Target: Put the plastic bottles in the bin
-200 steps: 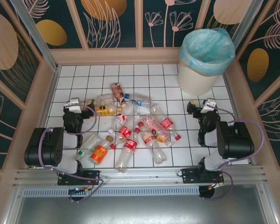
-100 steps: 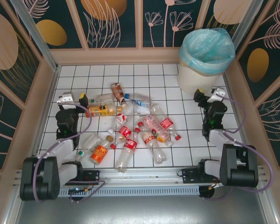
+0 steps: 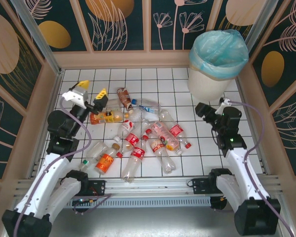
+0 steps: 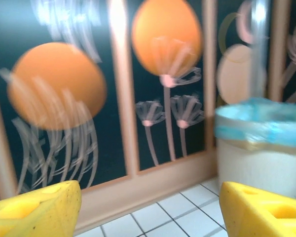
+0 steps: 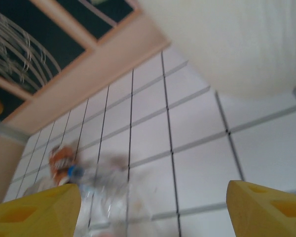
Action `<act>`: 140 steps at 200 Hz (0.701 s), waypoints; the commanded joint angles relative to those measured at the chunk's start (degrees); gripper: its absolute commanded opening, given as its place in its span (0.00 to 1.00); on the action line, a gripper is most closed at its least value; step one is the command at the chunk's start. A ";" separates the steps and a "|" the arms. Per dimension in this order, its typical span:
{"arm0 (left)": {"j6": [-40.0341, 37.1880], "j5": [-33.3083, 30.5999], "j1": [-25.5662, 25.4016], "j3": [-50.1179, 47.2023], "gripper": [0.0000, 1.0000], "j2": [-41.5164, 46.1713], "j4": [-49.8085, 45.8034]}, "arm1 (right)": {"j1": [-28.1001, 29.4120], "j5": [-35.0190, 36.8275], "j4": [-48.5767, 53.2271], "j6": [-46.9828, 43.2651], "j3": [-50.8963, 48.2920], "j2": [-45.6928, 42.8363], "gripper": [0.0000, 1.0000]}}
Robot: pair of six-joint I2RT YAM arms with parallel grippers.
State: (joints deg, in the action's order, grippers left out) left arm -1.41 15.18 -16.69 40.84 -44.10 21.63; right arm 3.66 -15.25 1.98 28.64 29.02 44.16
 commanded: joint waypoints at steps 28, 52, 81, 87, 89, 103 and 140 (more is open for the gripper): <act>-21.87 -1.00 -18.18 4.61 0.78 -8.01 -14.10 | 3.93 -6.63 16.98 7.83 -4.40 -6.88 0.74; -30.39 -3.52 -28.82 5.77 0.81 -15.77 -12.77 | 4.25 -6.36 22.59 8.68 -4.29 -9.61 0.74; -32.64 1.38 -31.82 8.81 0.83 -24.83 -8.24 | 4.25 -4.00 29.69 9.63 -2.53 -9.71 0.74; -31.51 2.16 -31.76 9.72 0.85 -26.56 -6.89 | 4.25 -3.98 30.65 9.65 -2.23 -9.55 0.74; -31.14 2.32 -31.77 10.05 0.85 -27.12 -6.43 | 4.25 -4.00 31.01 9.65 -2.15 -9.54 0.74; -28.57 3.33 -31.78 12.77 0.88 -31.07 -4.54 | 4.27 -3.61 33.02 10.10 -1.80 -9.69 0.74; -22.60 0.73 -31.77 17.22 0.90 -38.50 0.29 | 4.27 -5.03 34.08 13.80 -3.52 -12.30 0.74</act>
State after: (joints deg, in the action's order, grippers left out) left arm -28.12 16.67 -48.38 56.21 -80.58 14.28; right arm 7.62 -19.59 33.17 39.05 25.12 33.91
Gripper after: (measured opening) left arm 0.901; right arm 0.741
